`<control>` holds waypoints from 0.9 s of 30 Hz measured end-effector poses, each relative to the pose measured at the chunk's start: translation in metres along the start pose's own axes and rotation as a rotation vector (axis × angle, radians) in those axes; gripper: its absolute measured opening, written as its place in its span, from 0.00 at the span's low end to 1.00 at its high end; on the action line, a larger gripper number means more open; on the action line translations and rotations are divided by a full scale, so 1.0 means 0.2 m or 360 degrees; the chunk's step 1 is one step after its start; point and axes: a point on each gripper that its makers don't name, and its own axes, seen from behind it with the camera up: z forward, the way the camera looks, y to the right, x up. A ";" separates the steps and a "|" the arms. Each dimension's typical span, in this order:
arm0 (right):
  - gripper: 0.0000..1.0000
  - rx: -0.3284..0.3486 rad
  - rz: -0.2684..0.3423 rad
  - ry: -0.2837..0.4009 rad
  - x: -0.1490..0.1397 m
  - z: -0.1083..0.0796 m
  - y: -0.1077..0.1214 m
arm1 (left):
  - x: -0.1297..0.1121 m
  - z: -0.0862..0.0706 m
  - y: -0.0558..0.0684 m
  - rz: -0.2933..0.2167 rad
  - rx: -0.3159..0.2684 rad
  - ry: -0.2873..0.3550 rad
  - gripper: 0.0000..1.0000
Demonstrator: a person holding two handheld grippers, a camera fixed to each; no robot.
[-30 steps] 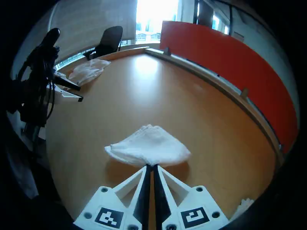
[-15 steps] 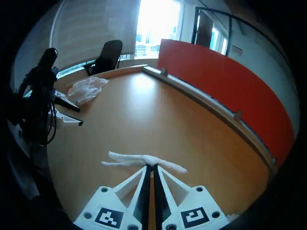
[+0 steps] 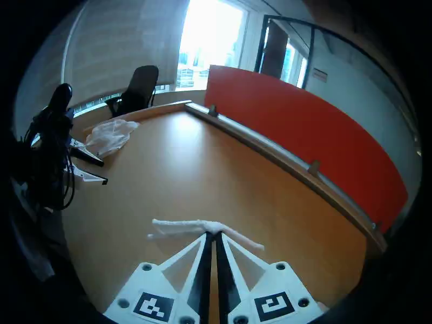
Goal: Fold towel
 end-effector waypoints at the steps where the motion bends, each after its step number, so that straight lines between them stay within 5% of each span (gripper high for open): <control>1: 0.05 -0.0008 0.0004 0.0000 0.00 -0.01 0.02 | 0.00 0.00 0.00 0.0003 -0.0001 0.0000 0.93; 27: 0.05 -0.0228 0.0116 -0.0087 -0.21 -0.25 0.52 | 0.02 0.02 0.04 0.0032 0.0005 -0.0009 0.93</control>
